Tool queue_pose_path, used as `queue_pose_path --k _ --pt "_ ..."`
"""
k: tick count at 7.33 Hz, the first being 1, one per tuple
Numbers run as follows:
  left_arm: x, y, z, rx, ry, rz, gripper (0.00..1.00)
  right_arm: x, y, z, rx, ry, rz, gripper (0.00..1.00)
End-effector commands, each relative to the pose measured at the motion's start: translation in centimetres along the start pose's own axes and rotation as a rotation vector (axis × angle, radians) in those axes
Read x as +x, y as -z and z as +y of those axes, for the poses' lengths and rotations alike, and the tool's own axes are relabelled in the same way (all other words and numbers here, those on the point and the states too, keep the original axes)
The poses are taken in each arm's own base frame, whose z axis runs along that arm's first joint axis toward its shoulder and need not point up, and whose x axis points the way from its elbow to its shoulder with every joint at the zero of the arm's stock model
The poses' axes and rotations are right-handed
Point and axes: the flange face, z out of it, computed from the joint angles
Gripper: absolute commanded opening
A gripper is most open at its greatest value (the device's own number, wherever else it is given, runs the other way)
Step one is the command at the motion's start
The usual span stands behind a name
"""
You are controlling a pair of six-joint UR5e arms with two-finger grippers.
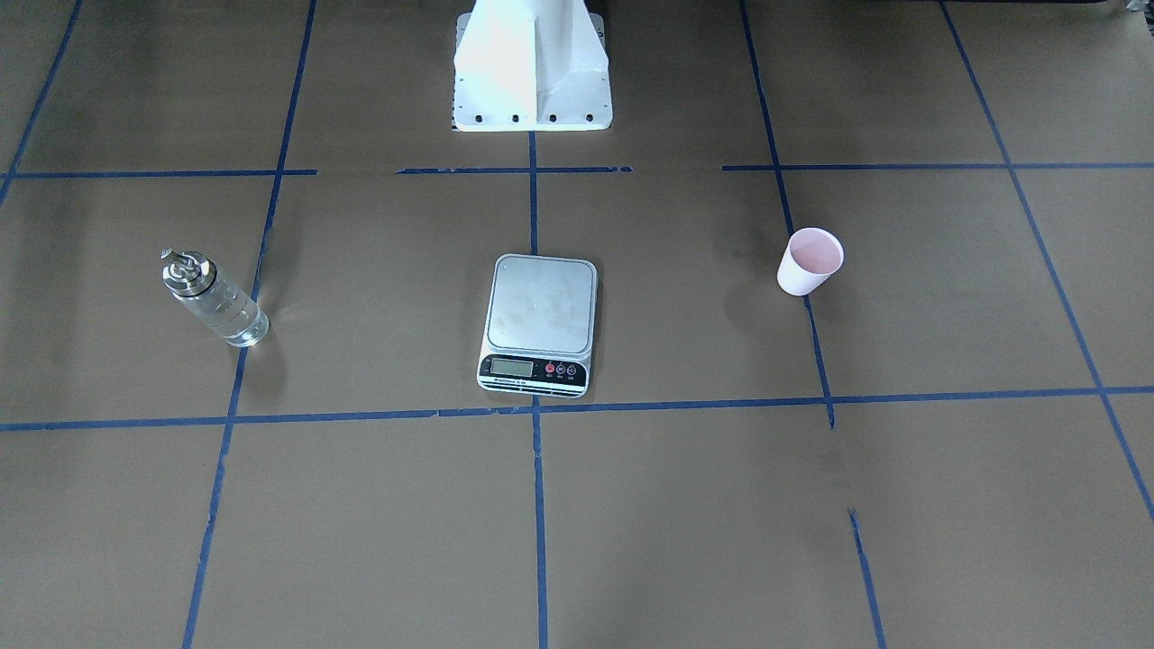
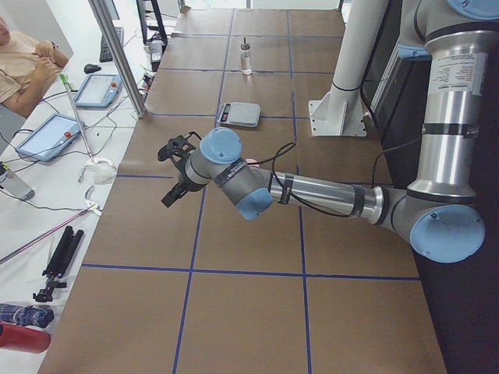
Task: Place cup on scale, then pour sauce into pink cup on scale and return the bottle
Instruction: 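Move the left gripper down to the pink cup and grasp it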
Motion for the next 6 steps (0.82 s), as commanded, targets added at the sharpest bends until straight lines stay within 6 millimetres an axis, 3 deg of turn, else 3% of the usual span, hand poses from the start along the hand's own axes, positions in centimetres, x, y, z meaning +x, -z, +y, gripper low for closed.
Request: queue_pose_path --k 1,2,3,4,5,6 --pt "5.9 -2.4 0.9 -0.036 0.196 0.056 1.00 -0.2 -0.2 0.1 0.007 0.004 -0.032 1.00" --pt "10.5 -3.4 1.4 -0.042 0.294 0.049 0.99 -0.2 -0.2 0.2 0.006 0.003 -0.041 1.00" --pt "15.9 -5.0 2.4 -0.067 0.417 0.053 0.91 -0.2 -0.4 0.5 0.003 0.000 -0.054 1.00" --pt "20.0 -7.3 3.8 -0.101 0.523 0.046 0.80 -0.3 -0.4 0.7 0.002 -0.001 -0.061 1.00" --pt "22.5 -9.3 5.2 -0.120 0.597 0.019 0.70 -0.2 -0.5 0.9 0.000 -0.003 -0.062 1.00" --pt "24.3 -10.9 7.4 -0.128 0.585 -0.024 0.68 -0.2 -0.5 1.0 -0.001 -0.004 -0.062 1.00"
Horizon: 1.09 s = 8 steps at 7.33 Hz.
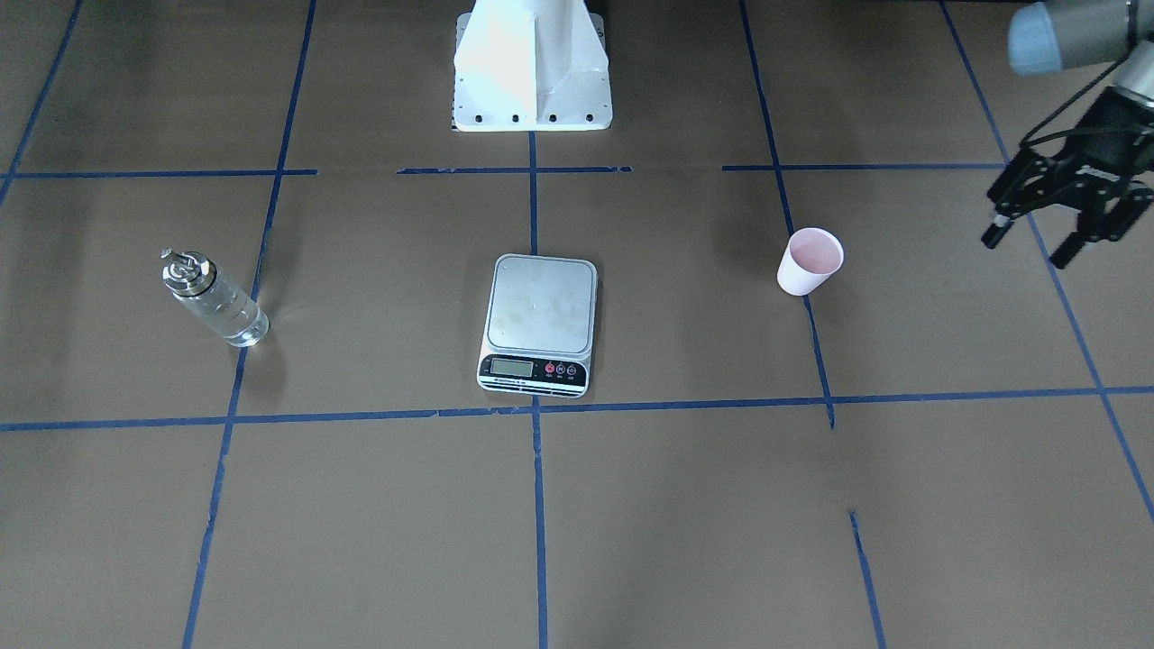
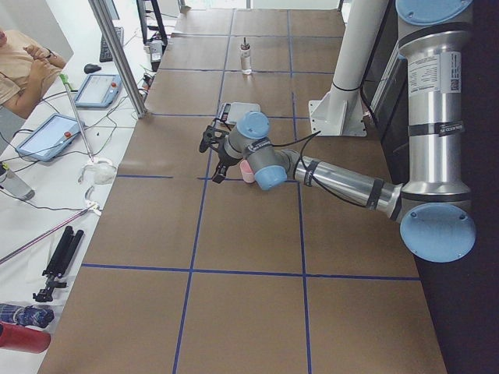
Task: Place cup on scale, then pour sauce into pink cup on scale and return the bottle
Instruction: 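Move the left gripper down to the pink cup and grasp it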
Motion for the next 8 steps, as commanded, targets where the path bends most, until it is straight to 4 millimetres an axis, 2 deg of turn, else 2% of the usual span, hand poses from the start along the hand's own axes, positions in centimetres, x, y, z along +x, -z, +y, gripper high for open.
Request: queue_pose_path --k 1,3,4,5,7,8 --pt "1.7 -3.4 4.7 -0.025 0.035 -0.060 0.68 0.1 -0.2 0.8 -0.006 -0.006 -0.002 1.00" --pt "2.4 -4.7 6.4 -0.070 0.023 -0.074 0.68 0.2 -0.3 0.9 -0.007 -0.006 -0.002 1.00" --pt "2.8 -4.9 6.6 -0.076 0.017 -0.067 0.65 0.2 -0.2 0.9 -0.006 -0.006 -0.002 1.00" --pt "3.7 -5.6 7.4 -0.097 0.003 -0.063 0.64 0.0 -0.1 1.7 -0.007 -0.007 -0.004 1.00" --pt "6.7 -7.1 8.1 -0.117 -0.023 -0.065 0.63 0.0 -0.1 2.1 -0.008 -0.008 -0.004 1.00" --pt "7.1 -7.5 8.1 -0.128 -0.021 -0.085 0.47 0.0 -0.1 2.1 -0.008 -0.008 -0.004 1.00"
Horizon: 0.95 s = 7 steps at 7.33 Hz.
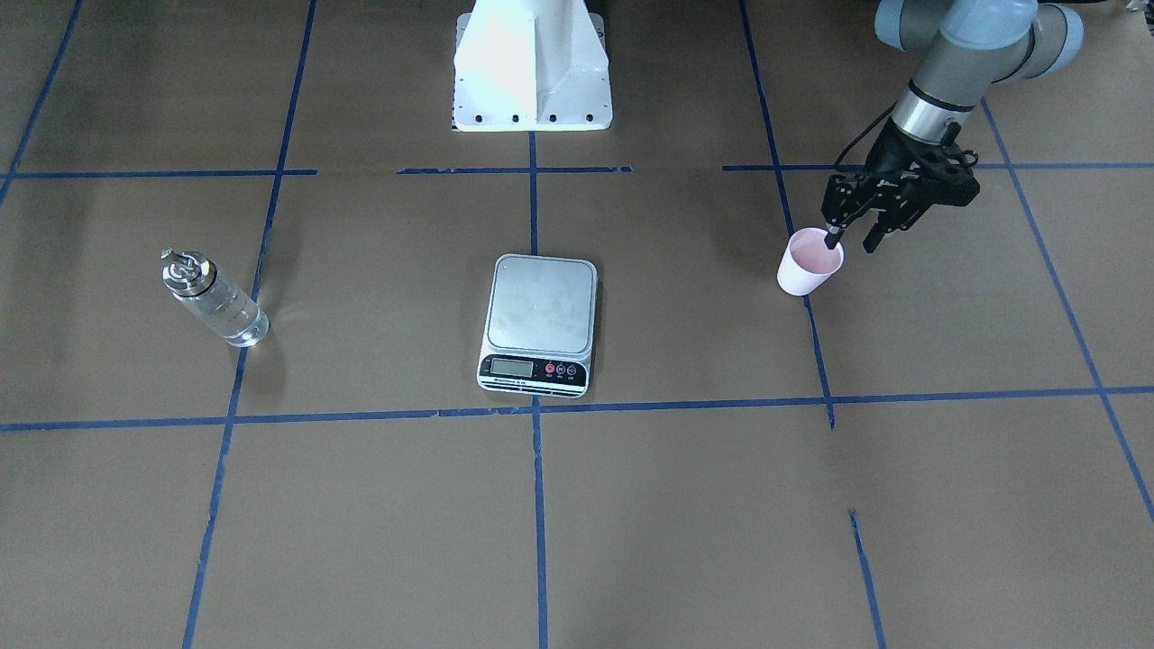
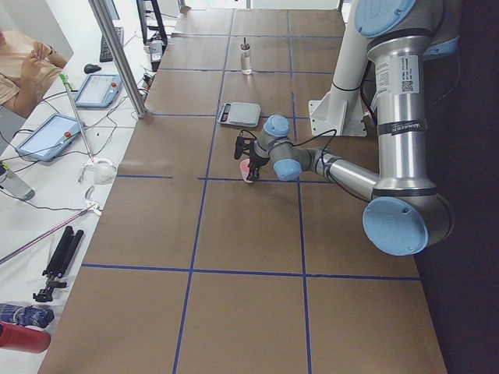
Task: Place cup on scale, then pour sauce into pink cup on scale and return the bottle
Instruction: 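Move the left gripper down to the pink cup and grasp it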
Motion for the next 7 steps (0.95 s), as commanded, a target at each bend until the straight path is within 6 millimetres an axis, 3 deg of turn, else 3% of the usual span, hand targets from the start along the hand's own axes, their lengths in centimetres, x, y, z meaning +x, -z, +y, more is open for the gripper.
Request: queue_pose_path --k 1,3,5,6,7 --pt "1.0 -0.7 0.1 -0.018 -0.003 -0.021 0.34 0.1 0.0 0.2 0.000 -0.002 0.000 1.00" --pt "0.6 -1.0 0.2 -0.027 0.000 -0.042 0.00 0.0 0.0 0.2 -0.001 -0.001 0.000 1.00" --pt "1.3 -0.4 0.0 -0.025 -0.009 -0.029 0.00 0.1 -0.1 0.2 -0.002 -0.002 0.000 1.00" --pt "3.7 0.4 -1.1 -0.025 -0.010 -0.026 0.00 0.1 -0.1 0.2 -0.002 -0.001 0.000 1.00" --pt "9.1 1.3 -3.4 -0.028 -0.007 -0.035 0.00 0.1 -0.1 0.2 -0.002 -0.002 -0.002 1.00"
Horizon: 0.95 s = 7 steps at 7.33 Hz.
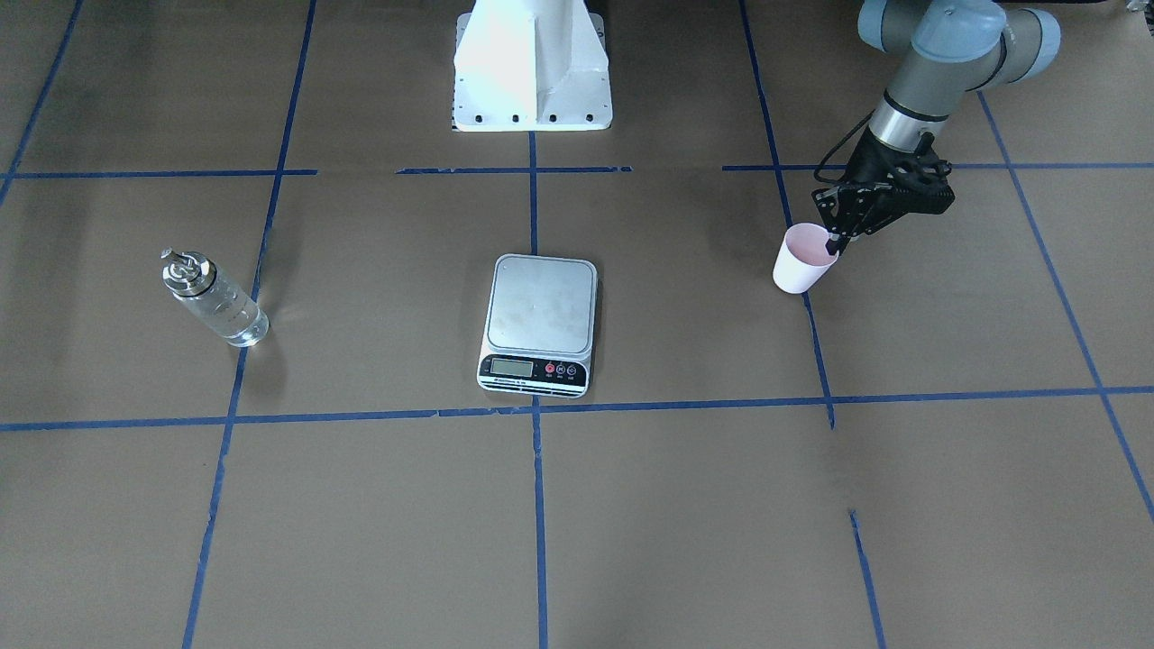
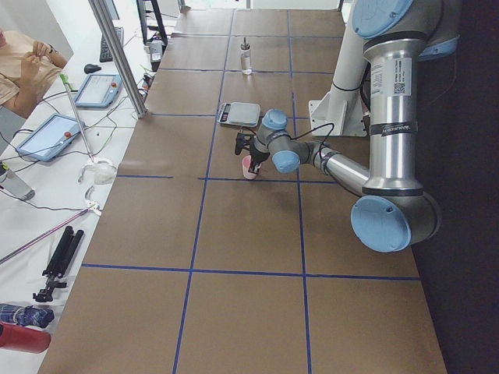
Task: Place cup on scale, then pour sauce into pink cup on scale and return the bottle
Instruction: 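Carry the pink cup with the left gripper onto the scale and release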
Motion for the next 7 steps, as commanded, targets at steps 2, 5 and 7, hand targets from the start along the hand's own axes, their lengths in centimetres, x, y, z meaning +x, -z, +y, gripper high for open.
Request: queue_pose_path --k 2,5,7 --pt "20.0 5.2 -7.7 -0.033 0.020 -0.047 0.00 0.0 0.0 0.0 0.000 0.001 -0.001 1.00" --pt "32.3 2.2 -9.5 -0.067 0.087 -0.012 0.00 0.1 -0.1 0.0 -0.001 0.000 -0.001 1.00" --pt "33.8 -1.2 -7.8 -0.083 0.059 0.024 0.00 0.0 0.0 0.0 0.000 -0.001 -0.001 1.00"
